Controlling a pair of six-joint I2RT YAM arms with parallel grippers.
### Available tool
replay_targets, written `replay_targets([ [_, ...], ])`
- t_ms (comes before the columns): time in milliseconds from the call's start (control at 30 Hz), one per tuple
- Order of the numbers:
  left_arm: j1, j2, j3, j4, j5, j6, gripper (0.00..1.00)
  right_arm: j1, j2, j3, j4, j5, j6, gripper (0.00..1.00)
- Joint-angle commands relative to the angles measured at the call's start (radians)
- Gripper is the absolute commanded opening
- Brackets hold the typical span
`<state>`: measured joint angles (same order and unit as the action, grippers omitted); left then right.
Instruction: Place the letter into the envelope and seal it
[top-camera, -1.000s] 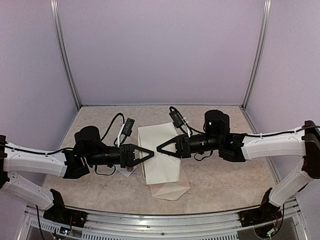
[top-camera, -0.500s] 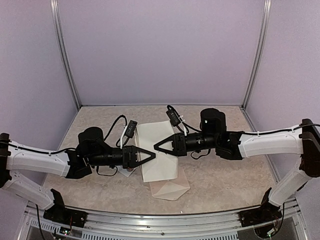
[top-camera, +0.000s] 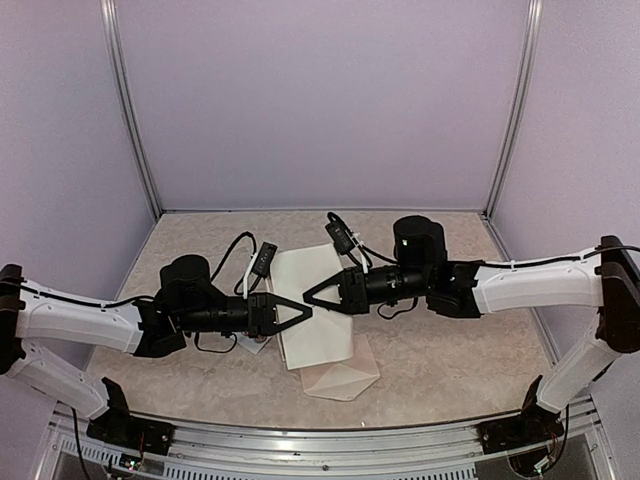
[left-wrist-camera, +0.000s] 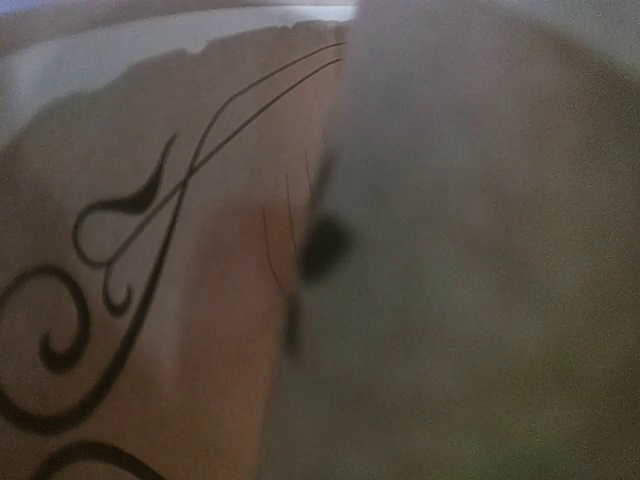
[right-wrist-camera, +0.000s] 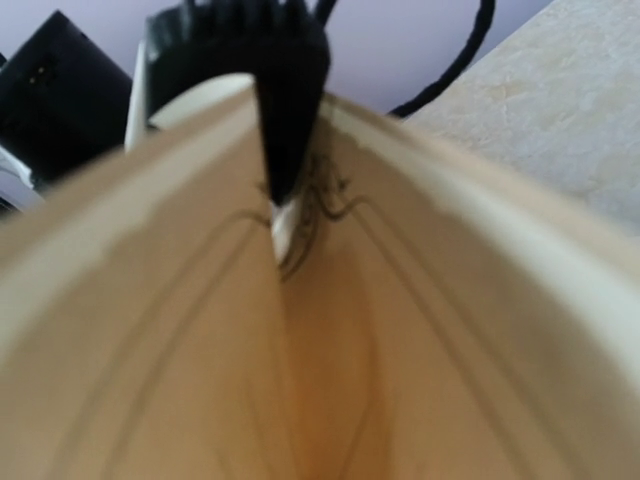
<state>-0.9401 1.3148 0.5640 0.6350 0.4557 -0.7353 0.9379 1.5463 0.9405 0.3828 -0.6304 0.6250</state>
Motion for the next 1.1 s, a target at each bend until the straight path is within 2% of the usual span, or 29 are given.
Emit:
replay_targets([
  [0, 0.01, -0.003, 0.011, 0.016, -0.029, 0.009, 0.0, 0.0, -0.03, -0.014, 0.037, -0.02, 0.006, 0.21],
  [100, 0.014, -0.017, -0.016, 0.042, -0.023, 0.011, 0.0, -0.024, -0.068, -0.057, 0.098, -0.052, 0.039, 0.4],
  [167, 0.014, -0.032, -0.032, 0.066, -0.015, 0.01, 0.0, -0.04, -0.092, -0.09, 0.153, -0.082, 0.062, 0.48],
  [300, 0.014, -0.057, -0.049, 0.105, 0.001, 0.006, 0.0, -0.07, -0.119, -0.155, 0.26, -0.147, 0.117, 0.5],
  [467, 0.014, -0.076, -0.053, 0.115, 0.014, 0.001, 0.0, -0.077, -0.118, -0.179, 0.309, -0.193, 0.143, 0.36],
  [500, 0.015, -0.077, -0.053, 0.118, 0.018, -0.002, 0.0, -0.078, -0.114, -0.177, 0.31, -0.196, 0.143, 0.27],
  [533, 0.015, -0.078, -0.054, 0.119, 0.021, -0.004, 0.0, -0.077, -0.111, -0.177, 0.314, -0.199, 0.144, 0.11],
  [567, 0.015, -0.078, -0.055, 0.12, 0.022, -0.005, 0.0, -0.078, -0.109, -0.178, 0.319, -0.202, 0.146, 0.0],
  [700, 0.022, -0.095, -0.064, 0.119, 0.022, -0.006, 0.0, -0.078, -0.112, -0.188, 0.331, -0.206, 0.153, 0.0],
  [733, 0.025, -0.099, -0.066, 0.12, 0.022, -0.006, 0.0, -0.08, -0.112, -0.19, 0.33, -0.212, 0.154, 0.06],
  [767, 0.027, -0.103, -0.069, 0.12, 0.023, -0.007, 0.0, -0.079, -0.112, -0.193, 0.328, -0.215, 0.155, 0.29],
  [800, 0.029, -0.111, -0.07, 0.12, 0.023, -0.007, 0.0, -0.079, -0.112, -0.198, 0.328, -0.218, 0.156, 0.44],
  [833, 0.031, -0.114, -0.071, 0.12, 0.023, -0.008, 0.0, -0.079, -0.112, -0.204, 0.327, -0.223, 0.159, 0.55],
  [900, 0.034, -0.122, -0.074, 0.119, 0.025, -0.01, 0.0, -0.078, -0.109, -0.212, 0.319, -0.23, 0.161, 0.58],
  [933, 0.035, -0.127, -0.074, 0.119, 0.025, -0.011, 0.0, -0.075, -0.107, -0.217, 0.315, -0.236, 0.161, 0.52],
  [1000, 0.039, -0.132, -0.075, 0.12, 0.027, -0.013, 0.0, -0.072, -0.107, -0.226, 0.312, -0.241, 0.157, 0.27],
  [1033, 0.041, -0.135, -0.075, 0.12, 0.029, -0.013, 0.0, -0.07, -0.109, -0.23, 0.307, -0.241, 0.157, 0.08],
  [1067, 0.043, -0.137, -0.075, 0.12, 0.031, -0.014, 0.0, -0.069, -0.111, -0.232, 0.299, -0.238, 0.155, 0.0],
])
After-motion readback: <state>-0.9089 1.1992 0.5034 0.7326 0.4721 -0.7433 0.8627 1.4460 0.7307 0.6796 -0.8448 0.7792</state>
